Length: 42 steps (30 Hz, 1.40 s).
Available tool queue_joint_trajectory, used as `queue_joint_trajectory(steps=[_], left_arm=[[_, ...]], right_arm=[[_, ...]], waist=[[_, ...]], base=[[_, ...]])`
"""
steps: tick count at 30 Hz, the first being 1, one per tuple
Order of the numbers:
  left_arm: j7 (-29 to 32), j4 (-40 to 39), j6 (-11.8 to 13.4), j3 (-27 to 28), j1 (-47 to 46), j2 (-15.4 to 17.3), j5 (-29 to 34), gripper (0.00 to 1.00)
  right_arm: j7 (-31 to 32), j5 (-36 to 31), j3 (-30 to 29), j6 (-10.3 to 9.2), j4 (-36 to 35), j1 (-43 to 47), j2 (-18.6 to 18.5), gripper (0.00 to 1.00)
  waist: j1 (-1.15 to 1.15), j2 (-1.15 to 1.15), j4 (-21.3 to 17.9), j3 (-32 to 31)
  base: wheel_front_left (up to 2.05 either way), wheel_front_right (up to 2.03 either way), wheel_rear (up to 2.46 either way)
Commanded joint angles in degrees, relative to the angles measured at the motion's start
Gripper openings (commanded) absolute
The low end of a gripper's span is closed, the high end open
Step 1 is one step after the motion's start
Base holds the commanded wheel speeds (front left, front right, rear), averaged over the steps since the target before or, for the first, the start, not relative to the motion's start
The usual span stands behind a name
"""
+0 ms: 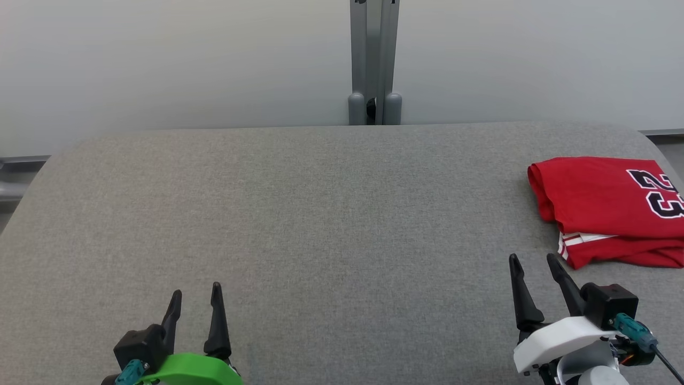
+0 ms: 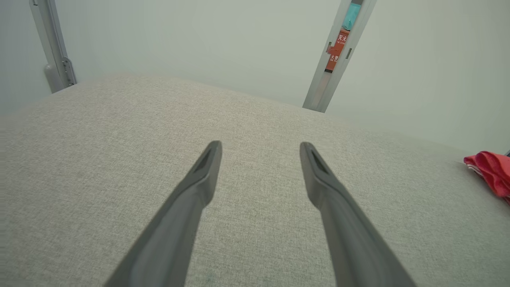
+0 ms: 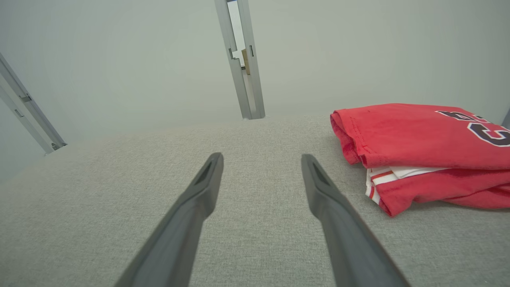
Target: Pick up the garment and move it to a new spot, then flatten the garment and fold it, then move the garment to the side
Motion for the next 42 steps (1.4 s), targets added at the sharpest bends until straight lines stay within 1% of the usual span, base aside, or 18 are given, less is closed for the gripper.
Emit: queue_joint_trajectory(steps=[1, 9, 15, 16, 20, 30, 42], left_arm=[[-0.25, 0.15, 0.24, 0.2, 0.7, 0.3, 0.2, 1.0], [-0.23, 0.19, 0.01, -0.04, 0.68, 0.51, -0.38, 1.0], [-0.21, -0.15, -0.78, -0.5, 0.53, 0.74, -0.83, 1.0], [0.03, 0.06, -0.59, -0.41, 0.01, 0.28, -0.74, 0.0], [0.46, 1.87, -0.63, -0.49, 0.26, -0.24, -1.34, 0.0], [3.42, 1.22, -2.14, 2.35, -0.7, -0.72, -10.14, 0.0], [6.35, 0.41, -3.69, 5.13, -1.69, -1.18, -19.28, 0.0]], right_arm=[[-0.05, 0.38, 0.02, -0.09, -0.34, 0.55, -0.13, 1.0], [-0.14, 0.62, 0.31, -0.09, -0.44, 0.62, -0.14, 1.0], [0.06, 0.67, 0.08, -0.09, -0.35, 0.4, -0.14, 1.0], [0.01, 0.38, 0.19, 0.01, 0.03, 0.17, 0.04, 0.0], [0.22, 0.86, 0.18, 0.01, 1.92, 0.95, 0.38, 0.0], [2.69, 11.83, -0.84, 0.0, 1.69, -0.11, 0.31, 0.0], [5.09, 23.12, -1.74, 0.0, 1.26, -1.08, 0.23, 0.0]], waist=[[0.0, 0.0, 0.08, 0.05], [0.0, 0.0, 0.15, 0.26], [0.0, 0.0, 0.01, 0.41], [0.0, 0.0, 0.01, 0.41], [0.0, 0.0, 0.0, 0.44], [0.0, 0.0, -0.08, 0.71], [0.0, 0.0, -0.18, 1.04]], base=[[0.0, 0.0, 0.0], [0.0, 0.0, 0.0], [0.0, 0.0, 0.0], [0.0, 0.0, 0.0], [0.0, 0.0, 0.0], [0.0, 0.0, 0.0], [0.0, 0.0, 0.0]])
